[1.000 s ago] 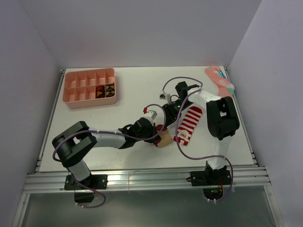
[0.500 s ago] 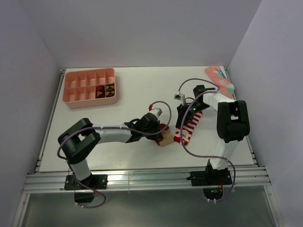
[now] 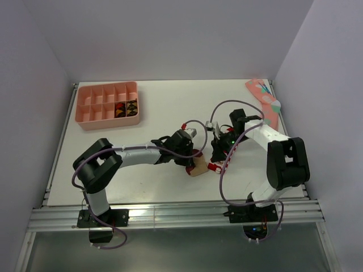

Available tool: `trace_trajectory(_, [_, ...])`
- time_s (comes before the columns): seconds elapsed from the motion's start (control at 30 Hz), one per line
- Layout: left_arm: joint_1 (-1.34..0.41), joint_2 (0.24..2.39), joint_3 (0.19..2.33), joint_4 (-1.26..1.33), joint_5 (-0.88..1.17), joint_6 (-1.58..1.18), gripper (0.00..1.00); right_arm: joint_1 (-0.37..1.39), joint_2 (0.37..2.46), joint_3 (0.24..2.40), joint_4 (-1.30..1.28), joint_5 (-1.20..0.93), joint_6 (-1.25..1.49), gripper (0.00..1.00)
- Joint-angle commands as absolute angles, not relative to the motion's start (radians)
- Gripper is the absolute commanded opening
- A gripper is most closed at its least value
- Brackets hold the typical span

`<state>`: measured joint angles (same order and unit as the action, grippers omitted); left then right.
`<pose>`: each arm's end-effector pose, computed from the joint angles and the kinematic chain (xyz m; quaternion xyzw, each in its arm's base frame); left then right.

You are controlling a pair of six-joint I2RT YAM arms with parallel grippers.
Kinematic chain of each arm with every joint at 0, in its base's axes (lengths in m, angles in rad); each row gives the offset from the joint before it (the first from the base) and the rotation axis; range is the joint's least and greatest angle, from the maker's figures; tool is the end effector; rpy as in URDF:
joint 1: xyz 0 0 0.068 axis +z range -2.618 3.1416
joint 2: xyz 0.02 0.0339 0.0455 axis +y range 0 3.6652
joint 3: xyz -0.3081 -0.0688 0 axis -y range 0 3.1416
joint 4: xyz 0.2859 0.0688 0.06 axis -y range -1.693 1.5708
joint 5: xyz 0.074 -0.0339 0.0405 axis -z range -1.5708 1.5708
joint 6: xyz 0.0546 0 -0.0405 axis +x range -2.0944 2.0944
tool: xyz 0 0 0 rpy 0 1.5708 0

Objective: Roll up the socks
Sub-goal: Roll the sock at the center of the board.

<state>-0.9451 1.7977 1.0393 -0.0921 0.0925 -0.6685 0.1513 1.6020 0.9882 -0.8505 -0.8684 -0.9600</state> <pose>0.2435 -0.3457 0.1641 0.1450 0.9237 -0.2841 0.2123 0.2997 0.0878 0.1972 -0.4969 0.7578 0.3672 0.2097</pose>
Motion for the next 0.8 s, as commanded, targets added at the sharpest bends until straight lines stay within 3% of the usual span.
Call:
trace_trajectory(0.0, [-0.931, 1.828, 1.058, -0.241, 0.167, -0.618, 0.0, 0.195, 1.542, 0.951, -0.761, -0.833, -1.006, 0.57])
trace_trajectory(0.33, [-0.897, 1.862, 1.109, -0.319, 0.256, -0.586, 0.0, 0.291, 1.388, 0.818, -0.606, -0.799, -0.986, 0.58])
trace_trajectory(0.77, [-0.874, 1.878, 1.117, -0.354, 0.324, -0.557, 0.0, 0.276, 1.187, 0.732, -0.567, -0.879, -1.003, 0.59])
